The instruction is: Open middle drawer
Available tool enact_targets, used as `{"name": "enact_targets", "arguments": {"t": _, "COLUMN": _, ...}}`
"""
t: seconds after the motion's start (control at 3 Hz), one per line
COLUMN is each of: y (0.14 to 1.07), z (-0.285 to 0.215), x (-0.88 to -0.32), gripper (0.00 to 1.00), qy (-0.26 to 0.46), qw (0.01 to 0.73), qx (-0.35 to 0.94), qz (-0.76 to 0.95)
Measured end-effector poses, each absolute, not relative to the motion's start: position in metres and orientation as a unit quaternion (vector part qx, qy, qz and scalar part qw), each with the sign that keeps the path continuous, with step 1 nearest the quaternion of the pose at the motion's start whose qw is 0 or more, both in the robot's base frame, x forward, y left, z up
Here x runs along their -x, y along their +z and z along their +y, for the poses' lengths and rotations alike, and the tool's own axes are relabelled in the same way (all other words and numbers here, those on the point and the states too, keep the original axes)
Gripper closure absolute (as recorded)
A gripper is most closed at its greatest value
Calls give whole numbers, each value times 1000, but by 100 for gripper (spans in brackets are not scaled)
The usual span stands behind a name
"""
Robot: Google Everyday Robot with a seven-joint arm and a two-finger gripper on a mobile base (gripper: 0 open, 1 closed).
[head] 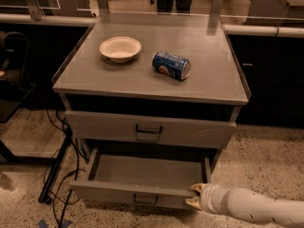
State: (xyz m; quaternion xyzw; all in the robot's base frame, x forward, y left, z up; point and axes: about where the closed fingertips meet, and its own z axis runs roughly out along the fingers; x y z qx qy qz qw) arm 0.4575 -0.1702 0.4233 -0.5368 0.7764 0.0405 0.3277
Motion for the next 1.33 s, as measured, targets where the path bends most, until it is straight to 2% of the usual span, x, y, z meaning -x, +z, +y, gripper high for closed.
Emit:
{"name": "enact_targets", "arguments": {"t": 0.33, "y": 423, "z": -170, "x": -458, "gripper": 11, "qy": 41, "qw": 328, "qx": 537, "qz": 776}}
{"name": "enact_targets", "arguments": {"t": 0.67, "y": 423, "z": -170, "x": -458, "gripper": 23, "qy": 41, "qw": 328, "qx": 537, "qz": 776}}
{"name": "enact_targets", "arguments": {"t": 1.33, "y": 418, "z": -175, "x": -450, "gripper": 70, "qy": 49, "qw": 324, "qx": 530, "qz": 782}}
